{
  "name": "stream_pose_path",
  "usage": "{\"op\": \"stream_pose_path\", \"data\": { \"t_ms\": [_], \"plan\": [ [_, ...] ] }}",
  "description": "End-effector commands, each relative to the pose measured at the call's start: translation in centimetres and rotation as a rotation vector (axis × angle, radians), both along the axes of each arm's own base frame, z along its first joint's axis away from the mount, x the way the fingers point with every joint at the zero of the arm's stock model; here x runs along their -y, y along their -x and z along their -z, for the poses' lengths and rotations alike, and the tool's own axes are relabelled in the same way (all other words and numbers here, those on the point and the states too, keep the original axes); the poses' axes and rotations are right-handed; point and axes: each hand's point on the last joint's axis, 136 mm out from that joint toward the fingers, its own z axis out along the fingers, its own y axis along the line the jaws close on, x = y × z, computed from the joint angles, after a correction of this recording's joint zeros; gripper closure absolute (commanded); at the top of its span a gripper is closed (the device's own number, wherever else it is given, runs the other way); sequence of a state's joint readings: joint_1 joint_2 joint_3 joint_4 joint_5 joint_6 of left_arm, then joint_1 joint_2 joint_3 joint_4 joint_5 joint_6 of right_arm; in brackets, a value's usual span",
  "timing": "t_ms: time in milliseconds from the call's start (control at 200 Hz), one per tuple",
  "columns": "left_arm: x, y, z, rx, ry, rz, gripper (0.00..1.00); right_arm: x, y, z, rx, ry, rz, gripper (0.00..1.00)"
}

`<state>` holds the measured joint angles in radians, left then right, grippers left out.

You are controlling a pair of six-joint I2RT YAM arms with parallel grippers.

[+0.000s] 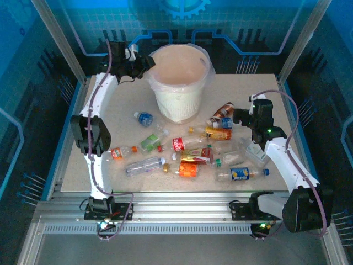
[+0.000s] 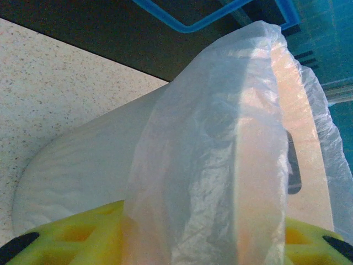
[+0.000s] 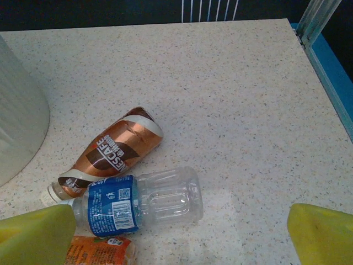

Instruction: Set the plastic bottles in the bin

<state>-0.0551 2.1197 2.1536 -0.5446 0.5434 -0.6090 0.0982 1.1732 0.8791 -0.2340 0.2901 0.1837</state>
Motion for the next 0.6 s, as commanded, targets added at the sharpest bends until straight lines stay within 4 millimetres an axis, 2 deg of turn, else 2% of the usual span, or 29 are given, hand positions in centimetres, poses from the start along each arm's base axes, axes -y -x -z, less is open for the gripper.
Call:
{"op": "stream_pose_path", "data": {
  "t_ms": [0,125,215,350,440,595],
  "plan": [
    [1.8,1.7,-3.2,0.038,0.049,0.054,0.49,0.0,-0.1,-1.4,0.018,-0.005,0.026,0.00],
    [0.9,1.5,-4.1,0.055,0.043,0.027,0.41,0.5,0.1,-1.4,-0.003,-0.010,0.061,0.00],
    [-0.1,1.4,-5.4,0.079,0.039,-0.001,0.31,0.8,0.3,-1.7,-0.013,-0.015,0.084,0.00],
    [-2.9,1.4,-7.6,0.119,0.041,-0.078,0.17,1.4,0.8,-2.1,-0.031,-0.022,0.111,0.00],
    [-5.0,1.8,-9.2,0.149,0.045,-0.129,0.02,1.7,1.0,-2.2,-0.041,-0.026,0.123,0.00],
    [-9.0,3.4,-11.3,0.190,0.030,-0.225,0.01,1.8,1.1,-2.3,-0.048,-0.037,0.135,0.00]
  ]
}}
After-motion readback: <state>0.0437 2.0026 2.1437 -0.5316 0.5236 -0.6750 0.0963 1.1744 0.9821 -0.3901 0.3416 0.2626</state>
